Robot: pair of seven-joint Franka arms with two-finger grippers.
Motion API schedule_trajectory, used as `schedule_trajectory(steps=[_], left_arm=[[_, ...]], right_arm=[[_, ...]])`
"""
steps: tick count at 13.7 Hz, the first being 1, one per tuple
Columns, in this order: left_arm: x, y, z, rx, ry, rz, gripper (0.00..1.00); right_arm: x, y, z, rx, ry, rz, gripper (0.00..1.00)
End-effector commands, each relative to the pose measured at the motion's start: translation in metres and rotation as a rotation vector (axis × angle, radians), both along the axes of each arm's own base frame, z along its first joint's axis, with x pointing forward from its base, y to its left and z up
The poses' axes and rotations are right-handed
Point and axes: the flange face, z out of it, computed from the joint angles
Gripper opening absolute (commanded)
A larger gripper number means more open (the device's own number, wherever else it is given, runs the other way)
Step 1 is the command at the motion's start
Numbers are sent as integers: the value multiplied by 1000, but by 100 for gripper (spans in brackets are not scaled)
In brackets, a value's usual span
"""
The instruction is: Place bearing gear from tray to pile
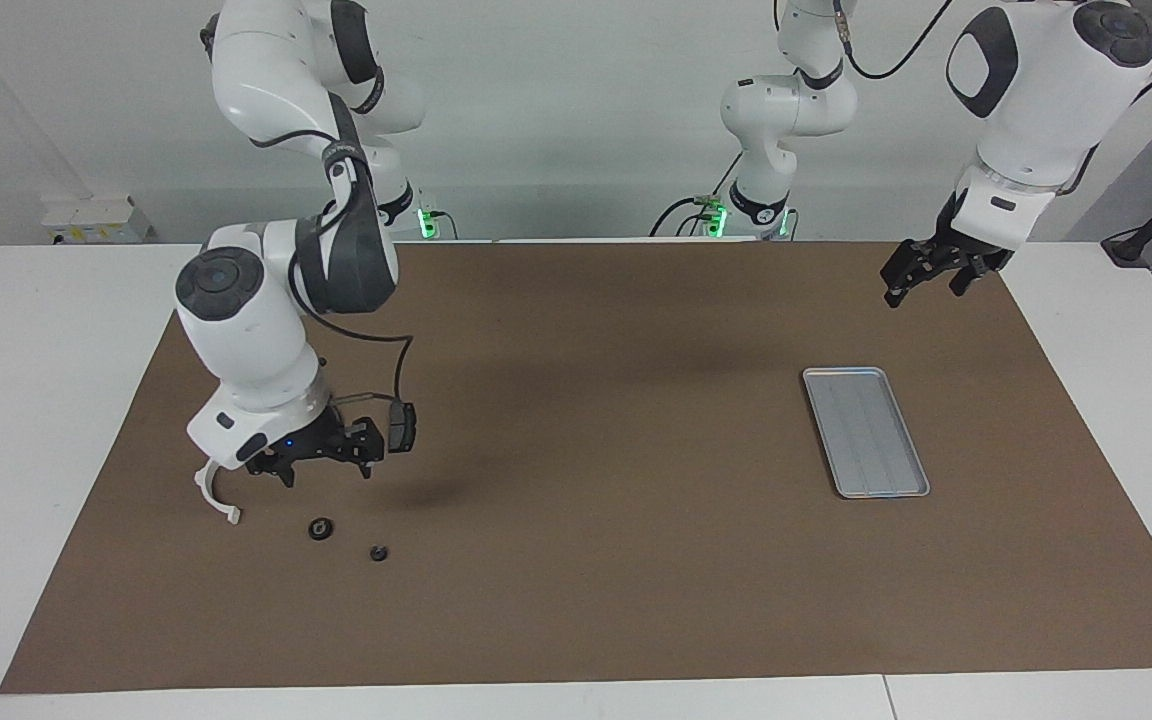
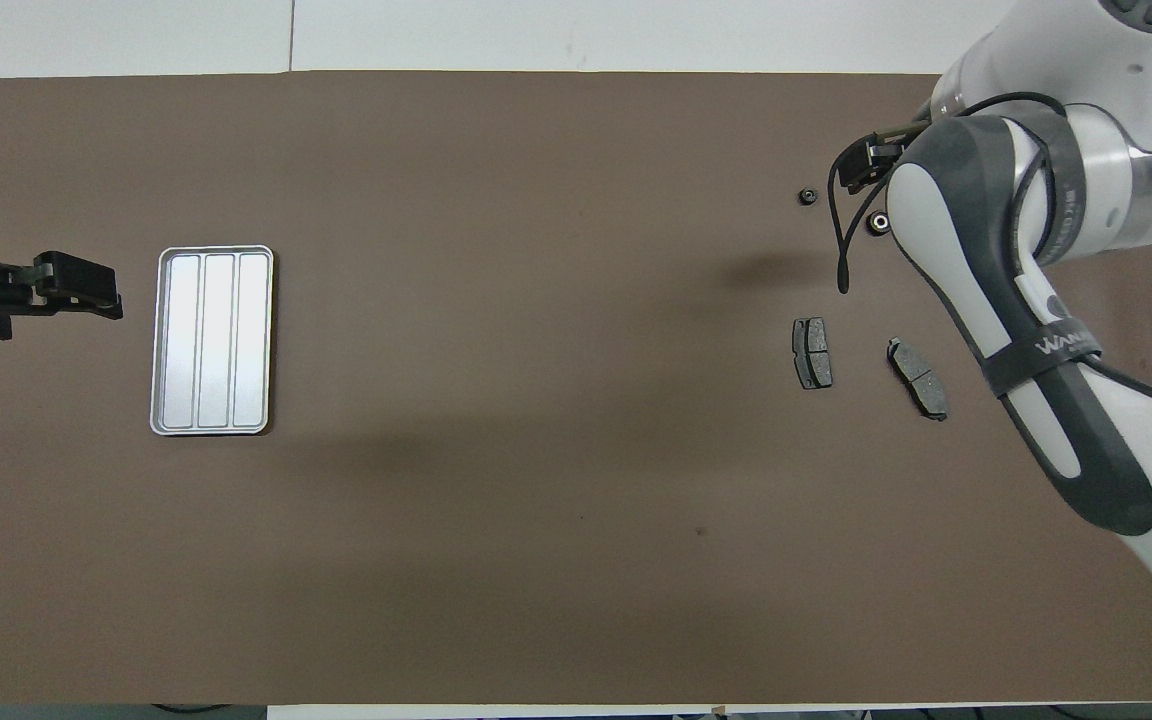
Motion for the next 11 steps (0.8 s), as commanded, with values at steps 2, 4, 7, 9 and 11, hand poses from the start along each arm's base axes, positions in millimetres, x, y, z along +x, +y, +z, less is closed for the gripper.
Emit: schedule_trajectory(steps=[2, 4, 7, 9, 11], left_arm=[[-4, 1, 7, 0, 0, -7, 100], [-4, 1, 7, 0, 0, -5, 100], [-4, 1, 7, 0, 0, -4, 100], [-4, 1, 7, 0, 0, -7, 100], [-4, 1, 7, 0, 0, -5, 100]], right_arm=[[-48, -6, 73, 8, 19, 48, 100], [-62, -26, 94, 15, 4, 191, 100], [-91, -53, 116, 52, -4, 165, 100], [-105, -60, 131, 49, 3, 174, 100], [-117, -63, 147, 47, 8, 158, 100]])
